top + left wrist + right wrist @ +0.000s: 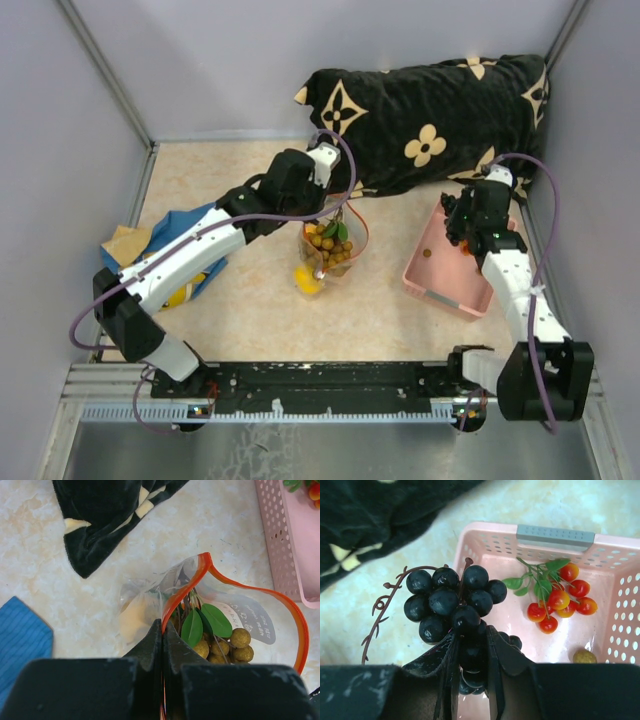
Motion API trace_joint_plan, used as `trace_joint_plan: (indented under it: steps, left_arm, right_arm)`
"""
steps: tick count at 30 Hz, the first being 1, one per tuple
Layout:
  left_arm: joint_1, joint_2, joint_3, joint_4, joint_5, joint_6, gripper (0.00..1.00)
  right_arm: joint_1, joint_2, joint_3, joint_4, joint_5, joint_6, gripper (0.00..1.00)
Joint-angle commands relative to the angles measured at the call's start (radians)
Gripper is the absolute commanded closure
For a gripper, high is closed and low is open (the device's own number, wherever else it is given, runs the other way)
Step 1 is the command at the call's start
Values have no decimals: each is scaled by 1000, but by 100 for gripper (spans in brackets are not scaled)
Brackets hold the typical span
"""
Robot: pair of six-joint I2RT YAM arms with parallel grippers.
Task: Place the food in the zip-top bag and seal the zipper
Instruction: Pick up the fake fruit from the bin, then place the fake fruit in the zipper food storage bag.
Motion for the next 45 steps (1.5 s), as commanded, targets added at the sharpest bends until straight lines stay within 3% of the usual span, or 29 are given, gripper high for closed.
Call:
trace_joint_plan:
  steps: [1, 12, 19, 32, 39, 45]
  left_arm:
    - [10, -11, -10, 32, 16, -21, 100]
    - [38, -5, -4, 30, 35, -56, 100]
    - [46, -3, 1, 34, 49, -67, 100]
    - [47, -5, 2, 42, 65, -89, 100]
    - [47, -10, -3, 50, 77, -107, 100]
    - [47, -12, -7, 60, 78, -121, 100]
  right_arm:
    - [21, -95, 15, -5, -6, 12, 83]
    - [208, -286, 76, 32, -88, 109, 88]
    - [412, -345, 89, 166, -99, 201, 91]
    - [733, -266, -108, 672, 89, 428, 92]
    - [773, -185, -231, 920, 174, 586, 92]
    - [795, -77, -232, 992, 192, 663, 91]
